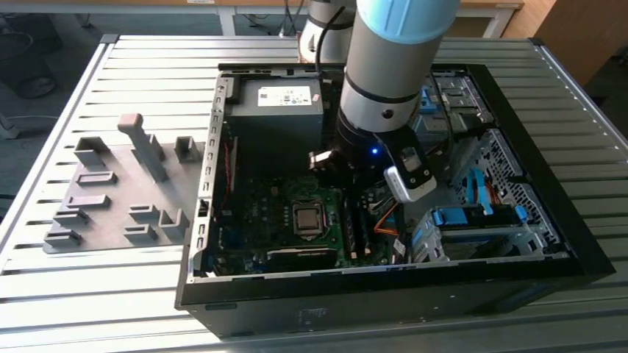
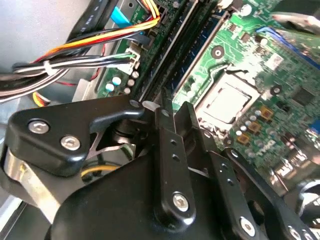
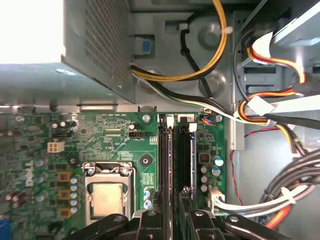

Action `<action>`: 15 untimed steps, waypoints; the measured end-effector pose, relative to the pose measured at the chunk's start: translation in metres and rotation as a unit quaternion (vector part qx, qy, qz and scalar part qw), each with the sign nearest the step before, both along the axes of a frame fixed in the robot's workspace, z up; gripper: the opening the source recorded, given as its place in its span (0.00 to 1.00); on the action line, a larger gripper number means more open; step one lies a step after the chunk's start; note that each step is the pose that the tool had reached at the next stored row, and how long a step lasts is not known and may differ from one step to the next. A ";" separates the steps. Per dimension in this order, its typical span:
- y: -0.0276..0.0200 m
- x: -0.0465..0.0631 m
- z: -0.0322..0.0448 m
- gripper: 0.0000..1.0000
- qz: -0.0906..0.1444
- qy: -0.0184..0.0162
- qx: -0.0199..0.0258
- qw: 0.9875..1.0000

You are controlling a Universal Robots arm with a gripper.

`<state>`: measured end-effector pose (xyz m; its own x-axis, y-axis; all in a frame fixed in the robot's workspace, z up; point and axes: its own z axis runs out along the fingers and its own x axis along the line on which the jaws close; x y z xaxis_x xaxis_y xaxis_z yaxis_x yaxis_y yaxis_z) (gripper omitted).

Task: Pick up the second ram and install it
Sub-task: 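Press down the second ram until it locks into place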

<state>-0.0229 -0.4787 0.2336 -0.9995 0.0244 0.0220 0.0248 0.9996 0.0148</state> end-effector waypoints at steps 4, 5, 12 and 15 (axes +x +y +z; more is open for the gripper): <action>0.0000 0.000 0.0041 0.26 0.000 0.000 0.000 1.000; 0.0000 0.000 0.0041 0.20 0.000 0.000 0.000 1.000; 0.0000 0.000 0.0043 0.11 0.000 0.000 0.000 1.000; 0.0000 0.000 0.0036 0.11 0.000 0.000 0.000 1.000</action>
<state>-0.0229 -0.4787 0.2372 -0.9994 0.0245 0.0227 0.0248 0.9996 0.0151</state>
